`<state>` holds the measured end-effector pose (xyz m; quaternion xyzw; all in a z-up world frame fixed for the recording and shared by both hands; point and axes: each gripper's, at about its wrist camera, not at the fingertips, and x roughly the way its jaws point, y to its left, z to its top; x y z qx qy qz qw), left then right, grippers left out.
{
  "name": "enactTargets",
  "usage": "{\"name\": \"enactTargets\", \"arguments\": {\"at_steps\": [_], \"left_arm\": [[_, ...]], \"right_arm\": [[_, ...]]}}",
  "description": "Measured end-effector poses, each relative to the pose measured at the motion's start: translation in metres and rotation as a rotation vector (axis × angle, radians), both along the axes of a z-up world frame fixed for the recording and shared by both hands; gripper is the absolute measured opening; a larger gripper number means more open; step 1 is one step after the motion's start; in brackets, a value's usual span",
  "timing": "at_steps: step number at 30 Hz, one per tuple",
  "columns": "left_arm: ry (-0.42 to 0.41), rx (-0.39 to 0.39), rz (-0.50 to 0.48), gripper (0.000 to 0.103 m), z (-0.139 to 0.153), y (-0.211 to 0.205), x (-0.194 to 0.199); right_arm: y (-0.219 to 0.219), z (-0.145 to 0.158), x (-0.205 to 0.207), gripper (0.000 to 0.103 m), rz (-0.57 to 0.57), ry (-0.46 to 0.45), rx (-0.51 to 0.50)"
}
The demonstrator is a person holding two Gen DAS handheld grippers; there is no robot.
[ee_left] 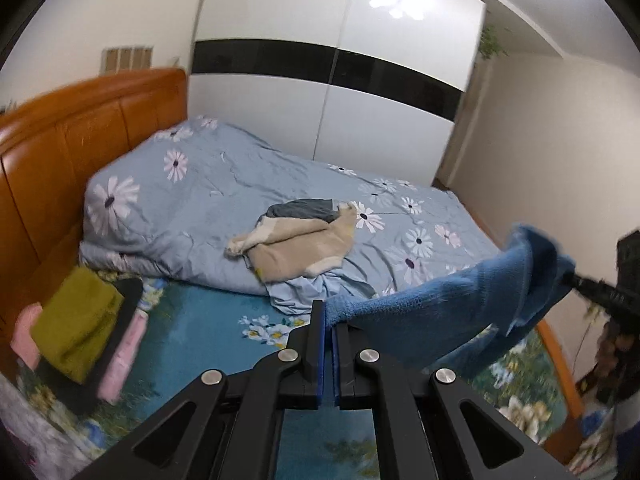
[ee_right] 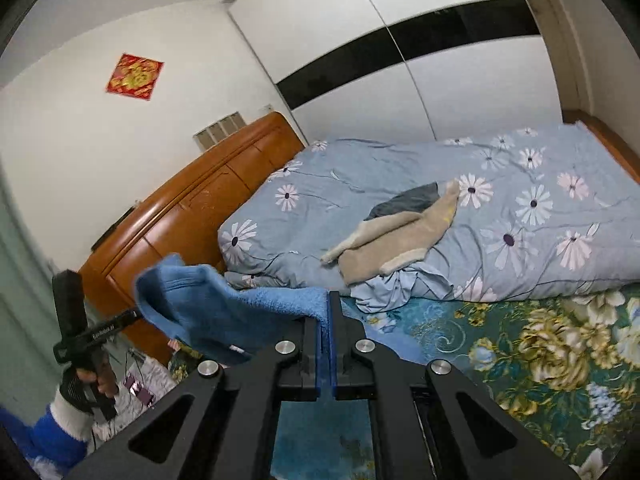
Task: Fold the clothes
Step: 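Hold the blue shirt with both grippers and carry it over the teal sheet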
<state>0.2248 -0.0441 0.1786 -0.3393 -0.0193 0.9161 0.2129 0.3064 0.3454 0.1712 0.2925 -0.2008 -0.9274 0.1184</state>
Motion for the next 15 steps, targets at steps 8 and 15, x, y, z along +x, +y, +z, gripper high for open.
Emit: {"name": "enactTargets", "arguments": {"at_steps": [8,15], "left_arm": [[-0.116,-0.077,-0.030,0.003,-0.039,0.018,-0.074],[-0.479,-0.042,0.037,0.003,-0.196,0.030,-0.180]], "right_arm": [[0.003,-0.027,-0.039,0.002,0.002,-0.167,0.052],[0.015,-0.164,-0.134,0.002,-0.108,-0.575,-0.003]]}}
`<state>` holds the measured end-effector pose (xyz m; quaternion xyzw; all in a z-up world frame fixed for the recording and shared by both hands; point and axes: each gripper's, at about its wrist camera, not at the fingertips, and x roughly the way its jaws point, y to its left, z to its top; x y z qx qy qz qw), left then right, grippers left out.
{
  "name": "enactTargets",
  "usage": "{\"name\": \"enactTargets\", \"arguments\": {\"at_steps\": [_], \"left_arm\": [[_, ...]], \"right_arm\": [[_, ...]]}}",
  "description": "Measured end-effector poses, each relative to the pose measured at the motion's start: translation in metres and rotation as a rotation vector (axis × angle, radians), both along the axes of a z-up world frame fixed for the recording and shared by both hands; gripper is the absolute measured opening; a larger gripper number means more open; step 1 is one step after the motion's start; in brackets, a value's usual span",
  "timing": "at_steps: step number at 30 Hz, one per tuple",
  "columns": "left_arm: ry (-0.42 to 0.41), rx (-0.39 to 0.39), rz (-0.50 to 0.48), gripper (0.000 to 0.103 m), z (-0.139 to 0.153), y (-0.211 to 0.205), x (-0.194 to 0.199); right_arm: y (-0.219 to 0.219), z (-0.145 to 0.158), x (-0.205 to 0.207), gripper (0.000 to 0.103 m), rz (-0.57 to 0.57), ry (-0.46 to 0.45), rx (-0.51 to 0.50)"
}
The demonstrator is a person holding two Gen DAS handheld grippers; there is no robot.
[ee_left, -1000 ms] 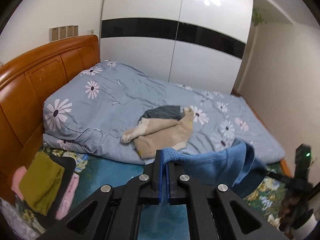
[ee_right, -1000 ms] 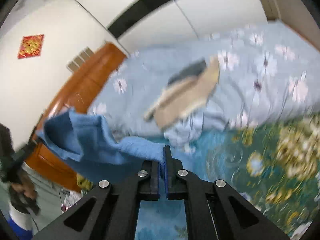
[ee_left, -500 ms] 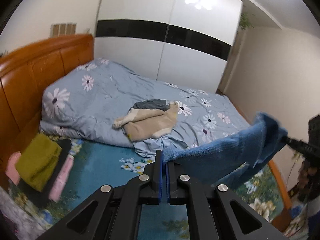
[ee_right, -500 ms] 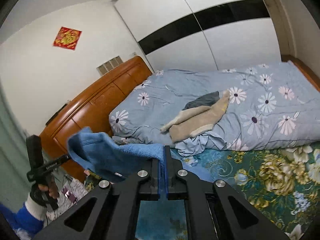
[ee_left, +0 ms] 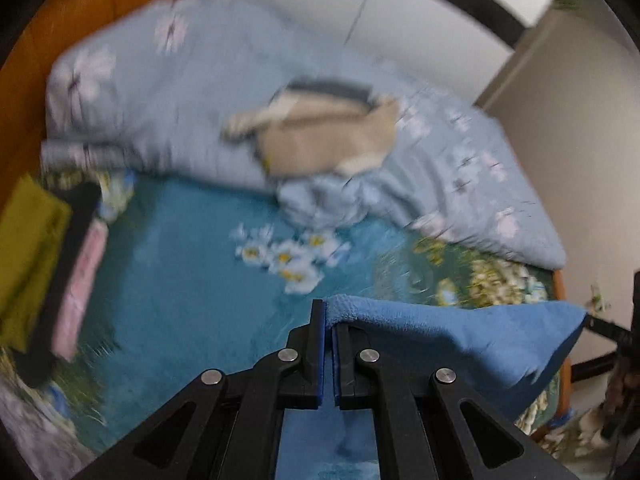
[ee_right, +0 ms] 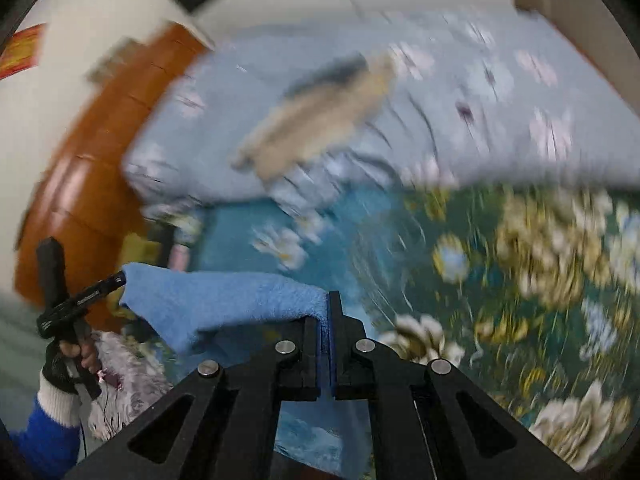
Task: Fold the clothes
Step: 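Hold the blue shirt with both grippers and carry it over the teal sheet, then lower the blue shirt onto the sheet and open both grippers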
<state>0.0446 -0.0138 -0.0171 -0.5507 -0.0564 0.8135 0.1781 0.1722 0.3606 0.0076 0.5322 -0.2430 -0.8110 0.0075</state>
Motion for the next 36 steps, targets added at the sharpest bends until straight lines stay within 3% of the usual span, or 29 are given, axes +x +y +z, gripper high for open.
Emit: {"name": "enactTargets", "arguments": {"at_steps": [5,7,21,29,36], "left_arm": [[-0.107,-0.009,-0.007,0.003,-0.076,0.008,-0.045],[-0.116,-0.004,-0.022,0.003,-0.089,0.009,-0.061],[-0.178,0.041,-0.112,0.003,-0.160,0.022,-0.169],[-0.215,0.028,-0.147,0.003,-0.198,0.033,-0.194],[-0.280,0.050,-0.119,0.003,-0.229,0.028,-0.207]], "right_arm": [[0.000,-0.065,-0.059,0.002,-0.076,-0.184,0.029],[-0.002,-0.078,-0.078,0.002,-0.093,-0.224,0.047],[0.001,-0.132,-0.192,0.002,-0.176,-0.402,0.233],[0.003,-0.168,-0.223,0.002,-0.181,-0.496,0.297],[-0.001,-0.188,-0.236,0.003,-0.180,-0.512,0.305]]}}
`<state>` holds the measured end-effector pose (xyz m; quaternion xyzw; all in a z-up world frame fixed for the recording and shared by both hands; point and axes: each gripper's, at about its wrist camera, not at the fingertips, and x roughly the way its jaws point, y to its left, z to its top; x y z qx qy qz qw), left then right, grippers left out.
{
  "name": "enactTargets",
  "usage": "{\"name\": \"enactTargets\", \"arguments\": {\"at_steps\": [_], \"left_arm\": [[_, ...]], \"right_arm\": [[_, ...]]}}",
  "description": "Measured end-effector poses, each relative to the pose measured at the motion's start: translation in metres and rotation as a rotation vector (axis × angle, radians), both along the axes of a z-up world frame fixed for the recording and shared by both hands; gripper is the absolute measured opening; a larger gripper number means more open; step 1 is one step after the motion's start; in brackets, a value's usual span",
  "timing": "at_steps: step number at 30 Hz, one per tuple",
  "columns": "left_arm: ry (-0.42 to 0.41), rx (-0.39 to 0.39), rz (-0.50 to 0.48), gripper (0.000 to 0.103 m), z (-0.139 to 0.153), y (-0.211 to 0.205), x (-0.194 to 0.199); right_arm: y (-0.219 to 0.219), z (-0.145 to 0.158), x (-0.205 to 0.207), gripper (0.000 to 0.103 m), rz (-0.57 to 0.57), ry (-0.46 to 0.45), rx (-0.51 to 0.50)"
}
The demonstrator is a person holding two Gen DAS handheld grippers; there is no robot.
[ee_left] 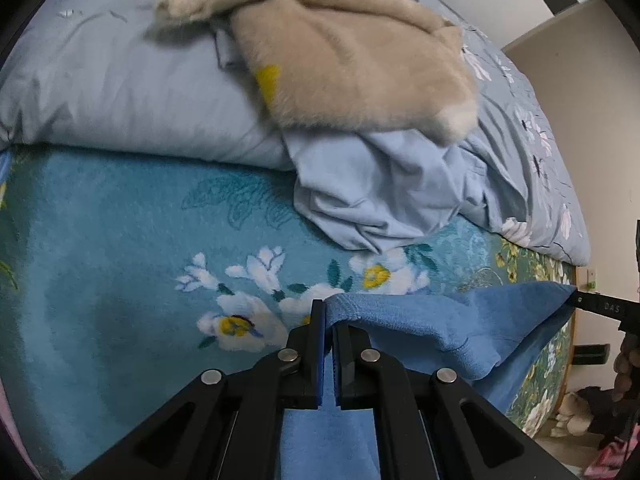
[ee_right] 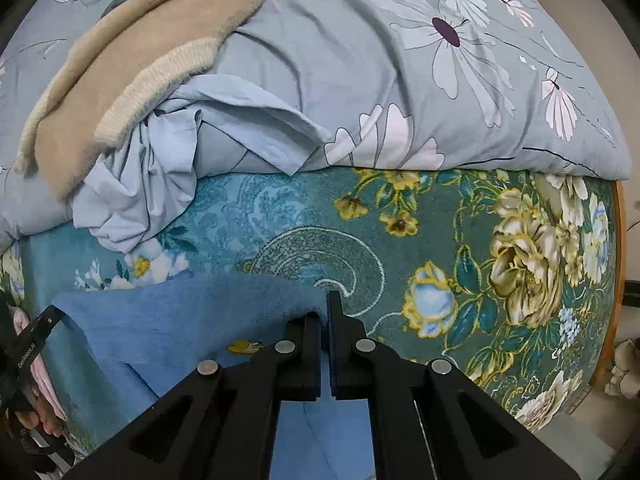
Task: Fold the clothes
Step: 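Lower the blue shirt onto the sheet and open both grippers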
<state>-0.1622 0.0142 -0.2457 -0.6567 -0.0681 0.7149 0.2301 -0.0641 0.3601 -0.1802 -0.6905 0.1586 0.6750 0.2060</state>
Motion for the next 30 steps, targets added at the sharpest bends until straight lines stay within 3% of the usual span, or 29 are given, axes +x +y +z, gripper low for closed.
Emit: {"name": "enactTargets", "arguments": {"at_steps": [3,6,8,10,11,18,21,26,30], "left_arm": [[-0.034,0.010,0.005,0.006,-0.004,-0.003,-0.003],[-0.067,0.021,0.029,0.023,-0.002,-0.010,-0.005],[-0.071,0.025,0.038,0.045,0.004,-0.017,-0.004],[-0.046,0.003,0.031,0.049,0.012,-0.025,-0.003],[-0.041,-0.007,0.030,0.050,0.015,-0.028,-0.002],[-0.069,0.013,0.124,0.057,0.028,-0.074,0.037],[-0.133,-0.001,0.116,0.057,0.016,-0.081,0.081],[-0.176,-0.043,0.084,0.055,-0.014,-0.073,0.143],[-0.198,-0.121,0.091,0.055,-0.043,-0.069,0.160]], "right_arm": [[-0.001,-0.004,-0.003,0.003,0.009,0.006,-0.007],[-0.003,-0.004,-0.002,0.004,0.045,0.014,-0.012],[-0.003,-0.003,-0.001,0.018,0.073,0.019,-0.014],[-0.003,-0.001,0.001,0.036,0.104,0.030,-0.017],[-0.003,0.001,0.002,0.043,0.119,0.038,-0.021],[0.007,0.024,0.042,0.045,0.100,0.160,-0.129],[0.009,0.020,0.078,0.045,0.056,0.176,-0.179],[-0.002,-0.012,0.149,0.045,-0.005,0.134,-0.257],[-0.007,-0.030,0.194,0.045,-0.057,0.102,-0.301]]}}
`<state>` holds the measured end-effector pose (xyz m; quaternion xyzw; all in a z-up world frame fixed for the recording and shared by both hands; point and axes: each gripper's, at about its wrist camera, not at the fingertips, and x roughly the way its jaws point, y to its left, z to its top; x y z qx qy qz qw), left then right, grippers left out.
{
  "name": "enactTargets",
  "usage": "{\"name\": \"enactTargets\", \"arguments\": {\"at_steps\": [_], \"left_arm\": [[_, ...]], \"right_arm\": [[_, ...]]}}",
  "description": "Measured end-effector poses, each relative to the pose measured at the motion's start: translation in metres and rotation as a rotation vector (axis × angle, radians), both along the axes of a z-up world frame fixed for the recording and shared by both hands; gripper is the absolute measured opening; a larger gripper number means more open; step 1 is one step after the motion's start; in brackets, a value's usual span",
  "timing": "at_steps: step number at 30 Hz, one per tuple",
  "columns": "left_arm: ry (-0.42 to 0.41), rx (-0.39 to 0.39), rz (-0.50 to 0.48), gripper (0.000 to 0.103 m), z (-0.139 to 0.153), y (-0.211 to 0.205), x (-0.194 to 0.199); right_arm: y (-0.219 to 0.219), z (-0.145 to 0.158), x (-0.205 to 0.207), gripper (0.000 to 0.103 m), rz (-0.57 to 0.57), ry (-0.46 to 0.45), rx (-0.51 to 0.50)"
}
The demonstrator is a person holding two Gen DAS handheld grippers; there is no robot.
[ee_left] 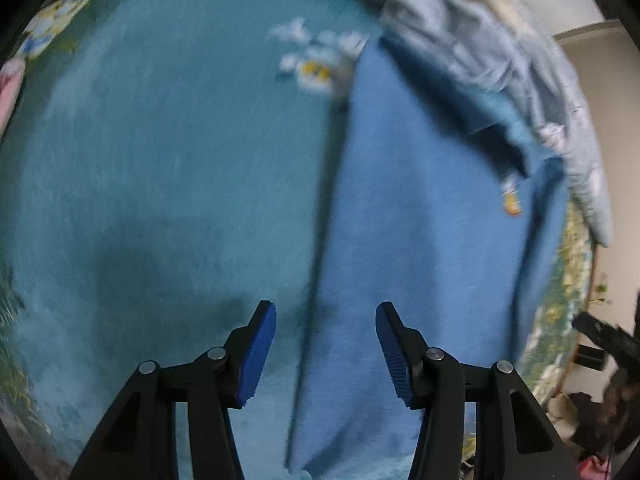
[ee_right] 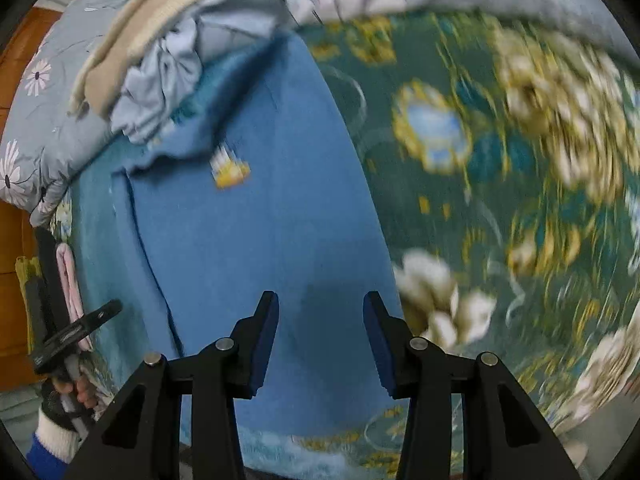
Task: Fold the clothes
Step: 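Lower the blue shirt onto the sheet and open both grippers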
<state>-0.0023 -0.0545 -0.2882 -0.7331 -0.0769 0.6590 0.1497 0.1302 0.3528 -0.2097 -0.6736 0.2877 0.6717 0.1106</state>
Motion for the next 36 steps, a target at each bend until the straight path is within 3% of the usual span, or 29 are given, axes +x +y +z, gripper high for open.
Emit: {"name": "enactTargets", "arguments": {"at_steps": [4,6,8,9,15,18,20,24,27,33,36], "left_arm": [[-0.004,-0.040,-0.046,0.043,-0.012,0.016,0.011],[-0.015,-0.061,-0.055,0.031,-0.017,0.023,0.016],[-0.021,-0.081,-0.035,0.008,-0.020,0.025,0.020],[-0.024,-0.091,-0.025,0.005,-0.022,0.026,0.022],[0.070,-0.097,0.036,0.004,0.014,0.006,0.015],[0.164,-0.190,0.037,0.003,0.038,-0.022,-0.006],[0.237,-0.295,0.073,0.003,0.057,-0.052,-0.031],[0.287,-0.419,0.106,0.004,0.072,-0.099,-0.074],[0.290,-0.489,0.105,0.005,0.070,-0.099,-0.104],[0.288,-0.337,0.250,0.007,0.091,-0.094,-0.123],[0.284,-0.267,0.242,0.012,0.101,-0.080,-0.116]], "right_arm": [[0.004,-0.004,0.024,0.045,-0.048,0.006,-0.016],[0.007,-0.003,0.030,0.045,-0.073,0.016,-0.019],[0.009,-0.001,0.033,0.045,-0.082,0.028,-0.022],[0.010,0.000,0.033,0.045,-0.053,0.042,-0.028],[0.004,-0.008,0.031,0.045,-0.047,0.060,-0.051],[0.008,-0.020,0.037,0.045,-0.073,0.035,-0.051],[0.013,-0.029,0.045,0.045,-0.095,0.012,-0.048],[0.023,-0.048,0.059,0.045,-0.137,-0.036,-0.044],[0.027,-0.059,0.068,0.045,-0.157,-0.063,-0.045],[0.025,-0.078,0.076,0.045,-0.167,-0.089,-0.061],[0.022,-0.084,0.077,0.045,-0.164,-0.091,-0.074]]}}
